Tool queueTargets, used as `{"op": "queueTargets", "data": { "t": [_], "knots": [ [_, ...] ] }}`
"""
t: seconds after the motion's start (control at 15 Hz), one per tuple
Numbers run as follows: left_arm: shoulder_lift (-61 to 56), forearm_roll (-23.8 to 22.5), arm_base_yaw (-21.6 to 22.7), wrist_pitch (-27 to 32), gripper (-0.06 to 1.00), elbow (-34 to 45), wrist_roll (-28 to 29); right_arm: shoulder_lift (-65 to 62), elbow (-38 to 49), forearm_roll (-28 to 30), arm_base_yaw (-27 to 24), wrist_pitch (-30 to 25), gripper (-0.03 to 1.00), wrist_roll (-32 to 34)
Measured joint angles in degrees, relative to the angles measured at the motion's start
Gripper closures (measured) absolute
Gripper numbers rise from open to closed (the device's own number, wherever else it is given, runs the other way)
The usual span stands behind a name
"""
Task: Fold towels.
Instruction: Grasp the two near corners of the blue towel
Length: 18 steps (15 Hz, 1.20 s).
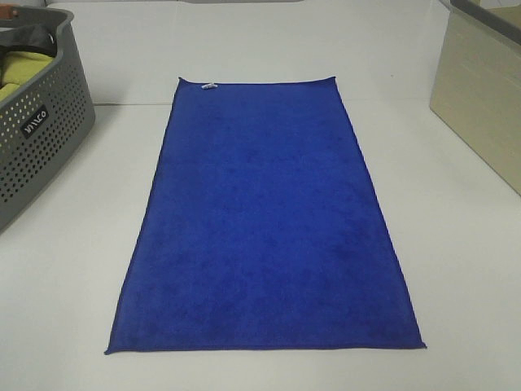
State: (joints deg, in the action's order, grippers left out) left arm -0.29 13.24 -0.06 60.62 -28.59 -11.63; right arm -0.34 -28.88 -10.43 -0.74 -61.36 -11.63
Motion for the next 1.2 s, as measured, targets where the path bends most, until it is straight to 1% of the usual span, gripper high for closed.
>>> {"op": "queueTargets", "data": {
  "t": [1.2],
  "knots": [
    [0.0, 0.0, 0.0, 0.0, 0.32, 0.0, 0.0, 0.0, 0.0, 0.0, 0.0, 0.0, 0.21, 0.0]
  ]
}}
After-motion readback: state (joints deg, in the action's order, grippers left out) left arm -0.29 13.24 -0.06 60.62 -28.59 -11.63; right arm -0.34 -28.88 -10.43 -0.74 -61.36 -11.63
